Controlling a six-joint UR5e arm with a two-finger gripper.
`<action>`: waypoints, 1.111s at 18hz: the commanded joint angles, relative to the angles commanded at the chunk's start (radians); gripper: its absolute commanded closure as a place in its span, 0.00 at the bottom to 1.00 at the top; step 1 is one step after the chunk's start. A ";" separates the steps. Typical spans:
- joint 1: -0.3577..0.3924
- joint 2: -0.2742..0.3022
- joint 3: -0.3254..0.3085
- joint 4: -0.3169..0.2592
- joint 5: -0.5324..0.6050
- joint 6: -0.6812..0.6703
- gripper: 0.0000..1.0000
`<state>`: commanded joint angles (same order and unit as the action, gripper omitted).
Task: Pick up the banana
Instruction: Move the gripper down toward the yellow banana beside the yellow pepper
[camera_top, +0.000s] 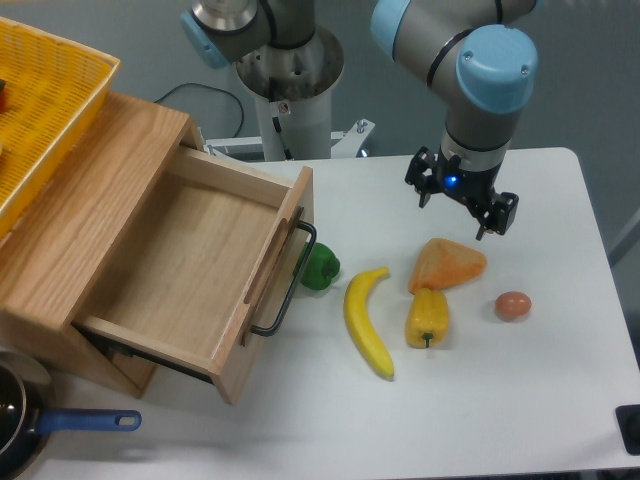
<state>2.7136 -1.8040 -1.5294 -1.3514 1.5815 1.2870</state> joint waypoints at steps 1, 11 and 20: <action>-0.002 0.000 -0.002 -0.002 0.003 -0.008 0.00; -0.011 -0.005 -0.090 0.008 0.005 -0.162 0.00; -0.014 -0.055 -0.075 0.058 -0.005 -0.604 0.00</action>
<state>2.6998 -1.8591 -1.6045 -1.2935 1.5770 0.6830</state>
